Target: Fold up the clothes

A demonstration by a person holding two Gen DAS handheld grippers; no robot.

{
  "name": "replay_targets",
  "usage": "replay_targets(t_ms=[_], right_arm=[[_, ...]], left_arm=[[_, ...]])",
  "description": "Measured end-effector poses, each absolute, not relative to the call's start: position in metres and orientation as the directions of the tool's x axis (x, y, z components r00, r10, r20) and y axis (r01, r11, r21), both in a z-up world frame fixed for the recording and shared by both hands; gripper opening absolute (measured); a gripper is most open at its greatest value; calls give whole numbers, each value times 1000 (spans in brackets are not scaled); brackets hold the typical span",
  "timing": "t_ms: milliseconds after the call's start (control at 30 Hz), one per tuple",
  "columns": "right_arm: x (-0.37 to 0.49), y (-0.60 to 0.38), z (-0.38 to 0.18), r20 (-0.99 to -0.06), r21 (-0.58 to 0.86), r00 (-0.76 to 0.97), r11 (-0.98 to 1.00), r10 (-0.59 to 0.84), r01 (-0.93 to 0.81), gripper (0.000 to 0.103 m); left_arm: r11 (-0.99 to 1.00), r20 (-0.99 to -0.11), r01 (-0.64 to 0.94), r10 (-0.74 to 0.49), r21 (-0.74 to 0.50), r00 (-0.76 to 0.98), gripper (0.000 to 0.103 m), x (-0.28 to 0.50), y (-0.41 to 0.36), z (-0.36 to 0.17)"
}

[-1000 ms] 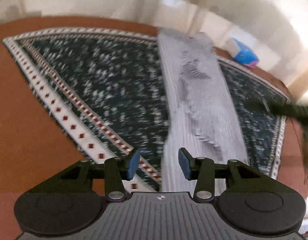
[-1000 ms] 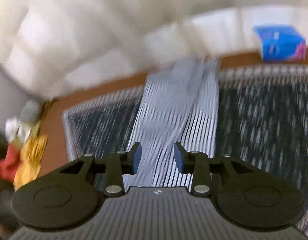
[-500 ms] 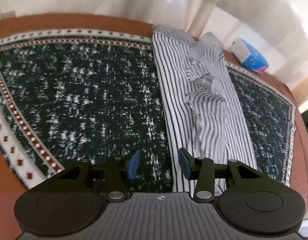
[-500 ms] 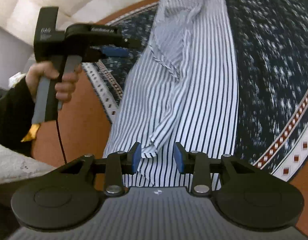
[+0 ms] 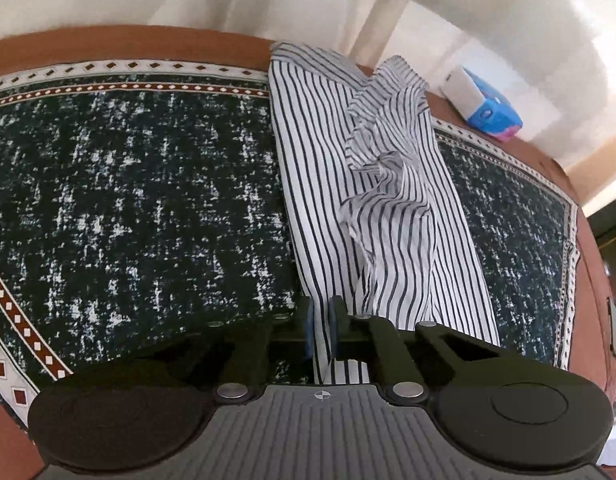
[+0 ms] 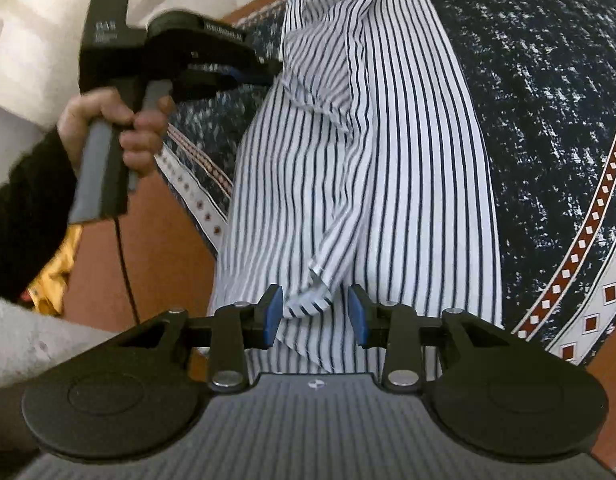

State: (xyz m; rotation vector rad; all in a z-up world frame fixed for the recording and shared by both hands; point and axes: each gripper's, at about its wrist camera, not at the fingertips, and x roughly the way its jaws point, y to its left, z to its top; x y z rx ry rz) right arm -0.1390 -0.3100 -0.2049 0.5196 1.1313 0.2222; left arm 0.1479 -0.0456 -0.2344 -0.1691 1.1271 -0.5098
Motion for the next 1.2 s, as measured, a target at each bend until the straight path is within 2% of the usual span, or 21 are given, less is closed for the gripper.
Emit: replay_targets(t_ms=[67,133,167,200,233,267,533,1000,1067,1133,1200], right_arm=[[-139,-312,-203,-795,507,438,856,420,98,52],[-136,-311,-205,-800,502,434,859,415,105,52],[-135,-310,-208,-803,502,427,857,415,112,46],[-134,-310,-211,-802,512,418,851,427,113,23],[-133,-310,-214,-799,524,409,844,441,114,7],[-135,-310,-212,-796,526,412,844,444,108,1],[-159,-329,-186,-775,544,449,831,445,114,0],[-166,-341,-236,-872,439,346,866,347,237,0],[-167,-344,-234,-870,440,354,865,344,241,1],[-168,-345,-229,-867,439,364,866,339,239,6],[-170,-345,-223,-864,439,373,869,339,228,10]], left_arm=[[871,-815,305,-475,-384,332,1,149,-45,-233],[870,-812,302,-480,-390,332,0,150,-44,-233],[870,-812,299,-479,-391,333,0,151,-43,-233],[871,-812,296,-479,-392,335,0,151,-43,-233],[872,-812,292,-478,-393,336,0,152,-42,-233],[873,-811,289,-478,-394,337,0,152,-41,-234],[882,-814,266,-465,-390,349,0,157,-34,-233],[909,-831,243,-411,-339,376,0,161,-24,-238],[908,-830,236,-414,-347,373,14,160,-19,-234],[898,-820,270,-432,-349,376,22,148,-14,-223],[879,-814,314,-459,-358,356,23,127,-9,-212]])
